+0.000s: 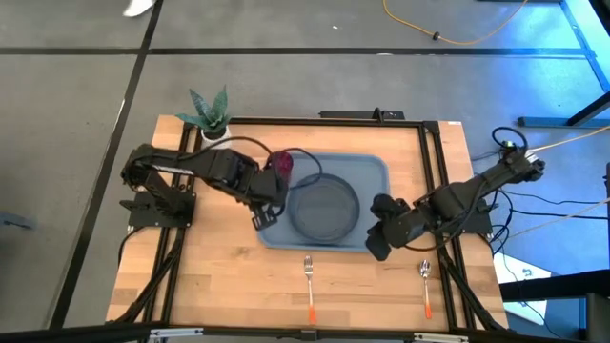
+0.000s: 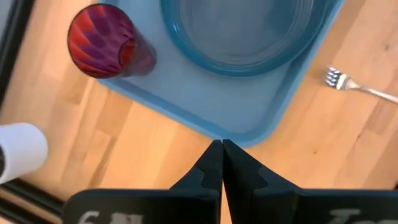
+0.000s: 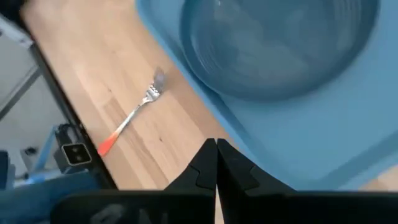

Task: Pick and place plate/cup/fork/spoon on tray
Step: Put the orange spoon on the light blue tray to the right of the blue plate

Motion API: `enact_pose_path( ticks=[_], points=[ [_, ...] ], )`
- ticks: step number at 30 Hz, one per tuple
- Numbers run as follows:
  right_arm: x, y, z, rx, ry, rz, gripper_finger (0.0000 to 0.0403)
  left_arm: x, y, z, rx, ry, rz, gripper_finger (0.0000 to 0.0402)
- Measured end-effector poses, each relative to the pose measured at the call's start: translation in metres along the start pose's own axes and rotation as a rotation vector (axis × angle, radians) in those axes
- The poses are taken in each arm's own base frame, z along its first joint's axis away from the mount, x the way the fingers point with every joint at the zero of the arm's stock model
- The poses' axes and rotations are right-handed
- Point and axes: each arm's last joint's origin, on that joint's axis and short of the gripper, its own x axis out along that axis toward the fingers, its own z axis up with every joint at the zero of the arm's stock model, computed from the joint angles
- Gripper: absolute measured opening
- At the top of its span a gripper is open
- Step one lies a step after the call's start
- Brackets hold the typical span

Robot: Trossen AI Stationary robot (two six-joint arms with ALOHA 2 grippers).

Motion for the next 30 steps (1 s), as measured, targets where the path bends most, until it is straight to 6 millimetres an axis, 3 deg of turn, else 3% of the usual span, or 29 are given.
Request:
enact_pose_path(
  ticks=[10, 21, 30],
  points=[
    [0.0, -0.014, -0.045, 0.435, 0.233, -0.346, 0.0003, -0.005, -0.014, -0.012, 0.076, -0.015, 0.013, 0.0],
    [-0.021, -0.009, -0.103, 0.631, 0.384, -0.448, 0.0003, -0.003, -0.009, -0.008, -0.016, -0.017, 0.018, 0.0],
    [-0.004, -0.021, -0.117, 0.631, 0.437, -0.513, 0.0049, -0.001, -0.002, 0.001, -0.076, -0.029, 0.006, 0.0]
  ],
)
